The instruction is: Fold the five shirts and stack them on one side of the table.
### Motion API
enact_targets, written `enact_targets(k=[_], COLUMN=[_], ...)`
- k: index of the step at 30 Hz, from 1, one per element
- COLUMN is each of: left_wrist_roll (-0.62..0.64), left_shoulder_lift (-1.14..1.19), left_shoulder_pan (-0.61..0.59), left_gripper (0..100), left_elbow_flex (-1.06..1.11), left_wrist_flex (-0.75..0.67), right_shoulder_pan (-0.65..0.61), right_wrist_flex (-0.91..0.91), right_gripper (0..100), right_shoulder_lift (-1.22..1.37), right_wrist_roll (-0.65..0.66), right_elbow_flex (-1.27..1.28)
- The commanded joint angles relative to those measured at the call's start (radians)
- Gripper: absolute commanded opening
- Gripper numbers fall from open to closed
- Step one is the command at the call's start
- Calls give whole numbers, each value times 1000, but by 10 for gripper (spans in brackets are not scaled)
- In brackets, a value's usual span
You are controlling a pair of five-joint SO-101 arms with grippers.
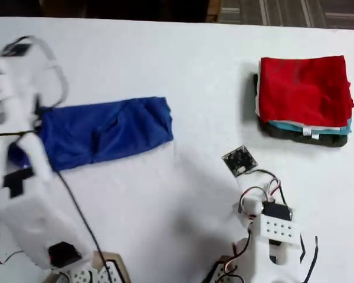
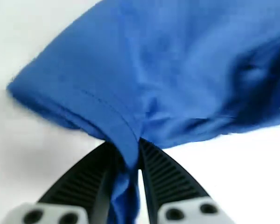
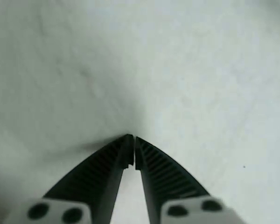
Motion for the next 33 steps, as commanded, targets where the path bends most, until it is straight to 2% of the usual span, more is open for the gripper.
enact_targets(k=[1, 6, 12, 19, 25, 33], left_wrist_roll=[64, 83, 94, 107, 107, 109], left_shoulder_lift=[-121, -109, 26, 255, 388, 488], left_shoulder_pan=[221, 450, 598, 626, 637, 687], left_gripper=[27, 27, 27, 33, 121, 124], left_elbow_flex=[16, 24, 15, -156, -395, -676], left_wrist_flex=[6, -95, -196, -249, -173, -48], right_shoulder_pan=[31, 36, 36, 36, 36, 36], right_wrist_flex=[-16, -18, -27, -28, -31, -31], right_gripper=[18, 18, 18, 18, 18, 18], right_shoulder_lift=[-19, -19, -19, -19, -19, -19], right_wrist_roll=[6, 6, -55, -61, -61, -63], right_elbow_flex=[2, 2, 2, 2, 2, 2])
